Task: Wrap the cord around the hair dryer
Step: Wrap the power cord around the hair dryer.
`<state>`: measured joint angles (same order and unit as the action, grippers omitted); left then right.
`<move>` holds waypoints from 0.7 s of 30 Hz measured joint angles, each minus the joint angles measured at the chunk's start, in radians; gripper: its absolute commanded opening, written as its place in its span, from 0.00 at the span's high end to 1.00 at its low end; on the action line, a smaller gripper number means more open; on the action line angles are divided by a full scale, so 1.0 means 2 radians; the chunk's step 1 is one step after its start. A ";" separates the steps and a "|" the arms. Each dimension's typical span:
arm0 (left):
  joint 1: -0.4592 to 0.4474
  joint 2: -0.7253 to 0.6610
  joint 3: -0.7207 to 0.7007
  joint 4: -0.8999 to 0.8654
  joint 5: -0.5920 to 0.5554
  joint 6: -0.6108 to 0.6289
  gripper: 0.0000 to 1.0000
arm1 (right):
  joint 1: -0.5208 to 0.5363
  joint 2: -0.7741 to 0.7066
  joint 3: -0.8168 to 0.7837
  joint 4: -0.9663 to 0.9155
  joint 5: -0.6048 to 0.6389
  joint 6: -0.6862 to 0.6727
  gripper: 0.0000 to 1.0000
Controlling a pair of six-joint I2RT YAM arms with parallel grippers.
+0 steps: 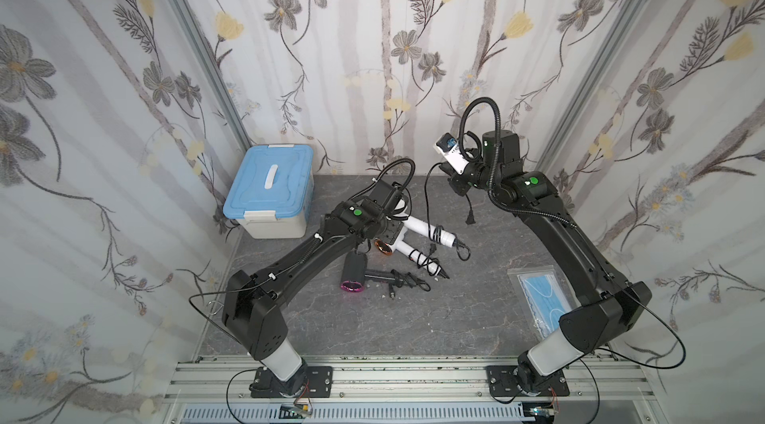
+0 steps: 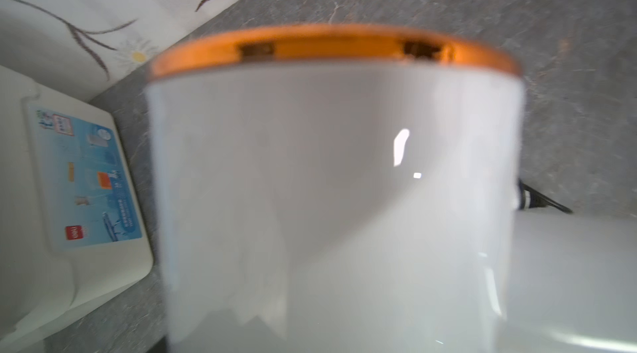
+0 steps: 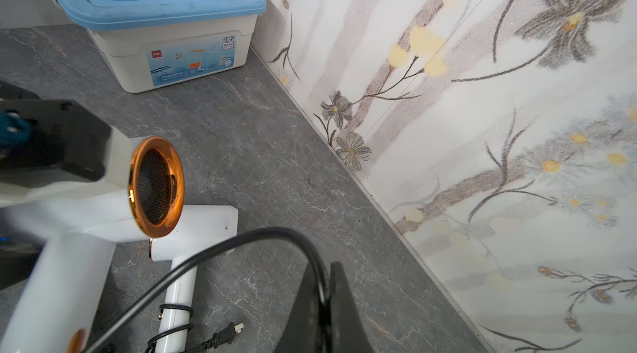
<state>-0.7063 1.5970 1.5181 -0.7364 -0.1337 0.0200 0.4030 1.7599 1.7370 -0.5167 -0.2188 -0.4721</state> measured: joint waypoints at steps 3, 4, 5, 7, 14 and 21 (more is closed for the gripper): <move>0.006 -0.023 -0.004 0.001 0.055 -0.002 1.00 | -0.012 -0.004 -0.045 0.015 -0.025 0.012 1.00; 0.011 -0.030 -0.006 0.002 0.070 -0.006 1.00 | -0.018 -0.006 -0.057 0.020 -0.031 0.018 1.00; 0.018 -0.040 -0.007 0.005 0.084 -0.012 1.00 | -0.023 -0.009 -0.070 0.026 -0.038 0.019 1.00; 0.034 -0.055 -0.008 0.015 0.104 -0.028 1.00 | -0.031 -0.016 -0.099 0.042 -0.050 0.030 1.00; 0.096 -0.068 0.002 0.045 0.115 -0.112 1.00 | -0.033 -0.052 -0.203 0.091 -0.077 0.059 1.00; 0.125 -0.052 0.011 0.042 0.071 -0.177 1.00 | -0.033 -0.082 -0.281 0.153 -0.103 0.091 1.00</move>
<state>-0.4561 1.4921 1.5394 -0.6521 0.0090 -0.3332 0.3378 1.5959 1.1751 -0.2111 -0.4244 -0.2909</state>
